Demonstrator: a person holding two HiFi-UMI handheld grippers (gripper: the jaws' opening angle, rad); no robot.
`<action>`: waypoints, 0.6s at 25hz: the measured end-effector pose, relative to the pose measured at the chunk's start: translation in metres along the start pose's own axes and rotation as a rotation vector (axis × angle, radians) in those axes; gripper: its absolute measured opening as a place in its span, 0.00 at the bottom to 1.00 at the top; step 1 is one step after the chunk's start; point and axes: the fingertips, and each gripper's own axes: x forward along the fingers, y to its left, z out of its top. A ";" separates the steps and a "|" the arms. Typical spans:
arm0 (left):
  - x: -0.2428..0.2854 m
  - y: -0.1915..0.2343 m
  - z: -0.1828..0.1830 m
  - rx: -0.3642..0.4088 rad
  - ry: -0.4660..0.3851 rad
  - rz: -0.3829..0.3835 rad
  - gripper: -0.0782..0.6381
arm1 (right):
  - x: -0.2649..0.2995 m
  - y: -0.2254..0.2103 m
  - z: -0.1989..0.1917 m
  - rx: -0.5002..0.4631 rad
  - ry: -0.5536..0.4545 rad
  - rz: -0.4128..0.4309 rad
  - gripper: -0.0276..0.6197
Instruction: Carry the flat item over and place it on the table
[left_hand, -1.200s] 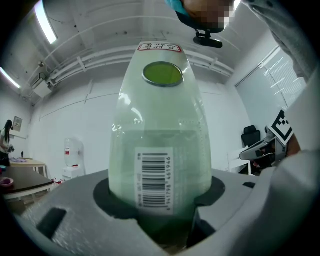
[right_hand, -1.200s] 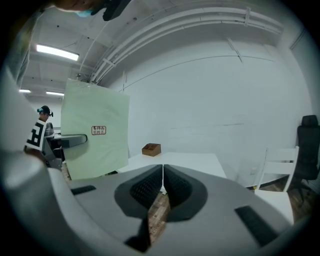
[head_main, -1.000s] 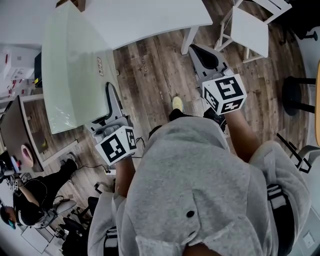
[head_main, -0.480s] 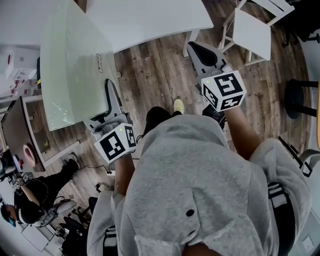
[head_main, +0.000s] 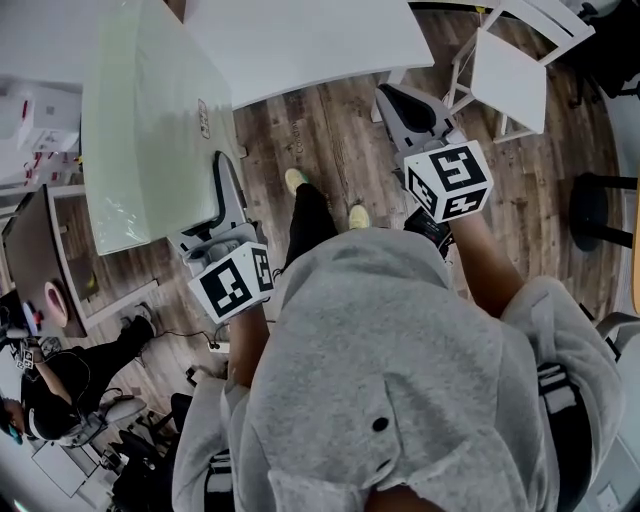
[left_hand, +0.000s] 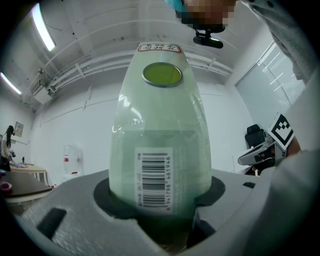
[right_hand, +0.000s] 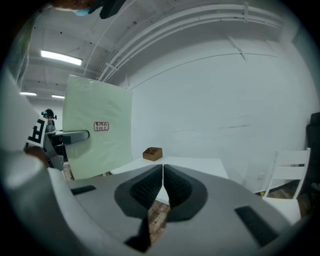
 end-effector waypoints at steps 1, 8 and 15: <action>0.001 0.002 -0.001 0.001 0.000 0.001 0.51 | 0.003 0.001 0.001 -0.002 -0.002 0.002 0.08; 0.020 0.010 -0.007 -0.002 -0.015 0.002 0.51 | 0.023 0.002 0.007 -0.020 -0.013 0.004 0.08; 0.055 0.020 -0.016 -0.021 -0.018 -0.001 0.51 | 0.055 -0.010 0.012 -0.029 -0.002 -0.003 0.08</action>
